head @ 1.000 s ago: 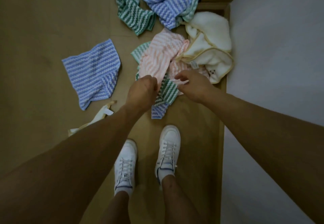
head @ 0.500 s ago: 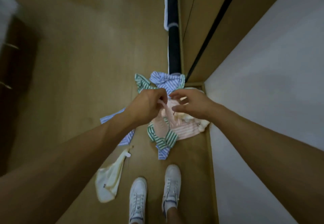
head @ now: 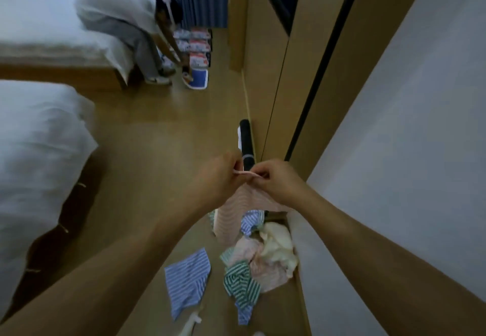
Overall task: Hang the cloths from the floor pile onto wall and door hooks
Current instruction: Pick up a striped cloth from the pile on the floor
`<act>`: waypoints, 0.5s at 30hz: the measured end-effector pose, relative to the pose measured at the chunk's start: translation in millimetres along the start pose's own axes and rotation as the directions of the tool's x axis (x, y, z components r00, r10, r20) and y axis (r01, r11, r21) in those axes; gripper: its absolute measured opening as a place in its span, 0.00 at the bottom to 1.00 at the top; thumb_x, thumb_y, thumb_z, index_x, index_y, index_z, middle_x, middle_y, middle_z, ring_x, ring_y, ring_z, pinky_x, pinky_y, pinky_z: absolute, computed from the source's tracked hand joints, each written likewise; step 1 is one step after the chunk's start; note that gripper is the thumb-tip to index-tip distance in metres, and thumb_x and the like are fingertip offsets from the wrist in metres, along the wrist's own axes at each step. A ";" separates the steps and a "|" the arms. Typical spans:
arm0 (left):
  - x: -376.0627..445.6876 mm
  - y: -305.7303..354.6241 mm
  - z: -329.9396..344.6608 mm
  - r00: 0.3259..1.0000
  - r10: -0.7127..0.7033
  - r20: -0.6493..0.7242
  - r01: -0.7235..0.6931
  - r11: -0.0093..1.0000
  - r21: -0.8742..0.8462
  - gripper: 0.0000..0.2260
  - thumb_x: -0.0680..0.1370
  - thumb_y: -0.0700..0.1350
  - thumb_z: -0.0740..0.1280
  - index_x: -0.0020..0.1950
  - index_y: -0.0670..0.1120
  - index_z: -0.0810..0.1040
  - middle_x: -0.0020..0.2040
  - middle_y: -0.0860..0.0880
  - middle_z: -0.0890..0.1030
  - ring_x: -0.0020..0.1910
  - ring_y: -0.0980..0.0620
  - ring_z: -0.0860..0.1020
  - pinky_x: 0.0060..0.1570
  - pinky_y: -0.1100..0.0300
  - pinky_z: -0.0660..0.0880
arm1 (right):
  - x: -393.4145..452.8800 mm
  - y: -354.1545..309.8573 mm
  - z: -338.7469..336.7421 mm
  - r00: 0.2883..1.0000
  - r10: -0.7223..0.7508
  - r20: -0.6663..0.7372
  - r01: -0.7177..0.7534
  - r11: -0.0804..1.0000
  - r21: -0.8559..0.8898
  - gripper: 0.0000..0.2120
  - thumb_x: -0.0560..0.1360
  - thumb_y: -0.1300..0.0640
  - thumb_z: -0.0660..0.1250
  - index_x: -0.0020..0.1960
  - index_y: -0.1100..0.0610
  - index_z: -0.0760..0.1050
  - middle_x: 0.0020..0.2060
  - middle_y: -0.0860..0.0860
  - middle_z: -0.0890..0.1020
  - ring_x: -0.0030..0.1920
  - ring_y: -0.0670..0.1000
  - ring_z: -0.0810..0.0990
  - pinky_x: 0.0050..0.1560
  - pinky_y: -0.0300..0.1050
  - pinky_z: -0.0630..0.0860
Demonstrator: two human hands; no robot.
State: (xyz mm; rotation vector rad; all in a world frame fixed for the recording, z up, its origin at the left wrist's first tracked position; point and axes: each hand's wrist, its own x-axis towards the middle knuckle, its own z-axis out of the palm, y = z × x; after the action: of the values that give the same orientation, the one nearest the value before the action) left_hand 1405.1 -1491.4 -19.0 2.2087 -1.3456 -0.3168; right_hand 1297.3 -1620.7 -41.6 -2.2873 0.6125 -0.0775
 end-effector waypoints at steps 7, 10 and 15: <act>-23.8 32.2 -117.2 0.977 0.157 -0.141 -0.131 0.975 0.178 0.11 0.78 0.57 0.66 0.51 0.51 0.73 0.43 0.50 0.80 0.42 0.50 0.78 0.35 0.56 0.71 | -26.0 -123.0 -65.6 0.981 -0.169 -0.094 0.164 0.985 -0.061 0.08 0.77 0.56 0.66 0.45 0.56 0.83 0.36 0.50 0.81 0.37 0.48 0.77 0.39 0.47 0.72; -35.2 38.2 -151.6 0.964 0.182 -0.192 -0.133 0.961 0.244 0.08 0.79 0.55 0.64 0.51 0.52 0.73 0.44 0.51 0.80 0.41 0.51 0.77 0.35 0.55 0.73 | -33.3 -168.5 -82.0 0.968 -0.229 -0.106 0.218 0.970 -0.104 0.08 0.77 0.59 0.66 0.43 0.55 0.83 0.33 0.48 0.79 0.32 0.43 0.73 0.35 0.39 0.68; -60.9 49.8 -195.6 0.914 0.208 -0.348 -0.097 0.946 0.310 0.07 0.80 0.52 0.62 0.51 0.50 0.73 0.43 0.49 0.80 0.39 0.49 0.77 0.31 0.57 0.66 | -41.5 -229.2 -97.0 0.934 -0.335 -0.126 0.305 0.929 -0.211 0.05 0.76 0.58 0.68 0.44 0.54 0.82 0.34 0.45 0.78 0.36 0.43 0.74 0.38 0.39 0.68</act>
State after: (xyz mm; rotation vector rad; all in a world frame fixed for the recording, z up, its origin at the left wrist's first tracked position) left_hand 1427.8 -1394.3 166.8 2.2205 -1.4001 0.3723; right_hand 1330.8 -1528.1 190.7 -2.5668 0.3277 -0.3797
